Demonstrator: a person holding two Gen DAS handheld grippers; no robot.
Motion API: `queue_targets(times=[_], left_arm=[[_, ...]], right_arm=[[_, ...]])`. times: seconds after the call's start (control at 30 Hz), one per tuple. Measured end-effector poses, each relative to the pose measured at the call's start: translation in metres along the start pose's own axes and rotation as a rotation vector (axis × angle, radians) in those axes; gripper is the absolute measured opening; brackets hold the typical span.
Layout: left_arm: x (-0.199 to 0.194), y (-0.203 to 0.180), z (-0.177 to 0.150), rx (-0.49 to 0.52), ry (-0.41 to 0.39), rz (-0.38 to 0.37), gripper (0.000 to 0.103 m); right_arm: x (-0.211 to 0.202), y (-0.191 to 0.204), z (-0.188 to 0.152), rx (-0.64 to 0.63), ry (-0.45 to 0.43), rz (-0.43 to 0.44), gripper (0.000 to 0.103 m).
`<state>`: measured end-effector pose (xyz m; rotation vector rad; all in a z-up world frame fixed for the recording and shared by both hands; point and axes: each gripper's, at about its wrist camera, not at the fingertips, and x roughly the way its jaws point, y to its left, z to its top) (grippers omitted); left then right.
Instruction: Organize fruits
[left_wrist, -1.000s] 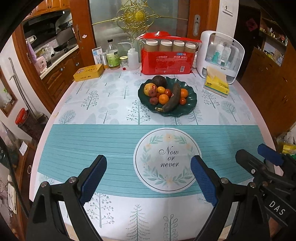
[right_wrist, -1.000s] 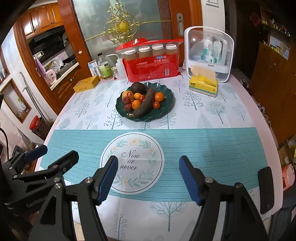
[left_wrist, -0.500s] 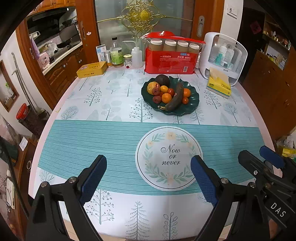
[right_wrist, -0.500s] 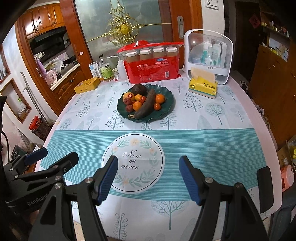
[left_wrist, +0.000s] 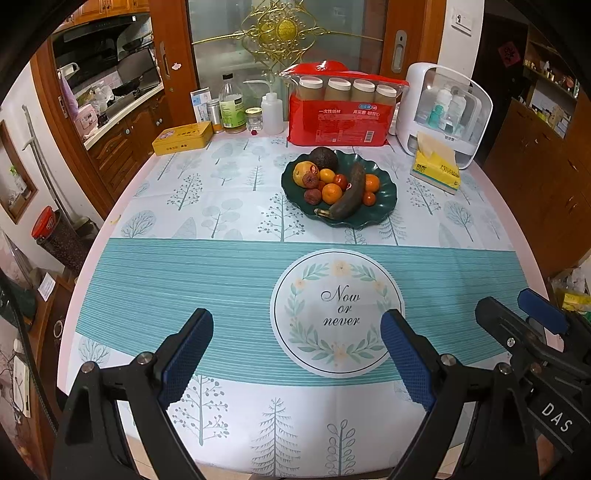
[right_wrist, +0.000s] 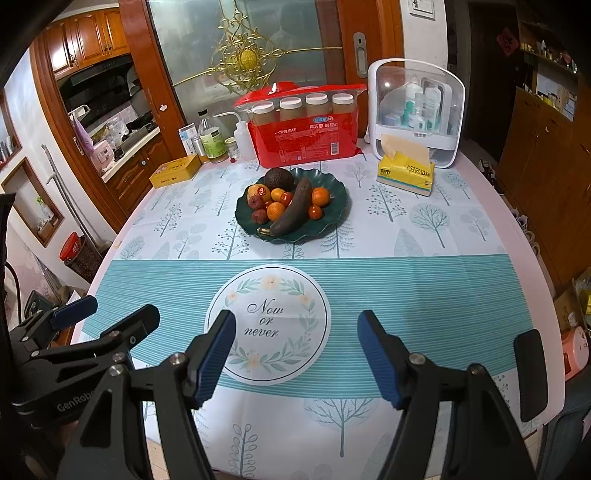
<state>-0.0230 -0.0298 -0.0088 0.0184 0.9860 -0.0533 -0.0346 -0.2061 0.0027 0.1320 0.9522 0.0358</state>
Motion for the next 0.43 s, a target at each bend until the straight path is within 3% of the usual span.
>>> queue_targets(times=[0.43], left_arm=[[-0.0012,-0.0003,-0.0046,0.003,-0.005,0.000,0.091]], right_arm=[[-0.0004,0.0006,-0.0009,0.000,-0.002,0.000,0.069]])
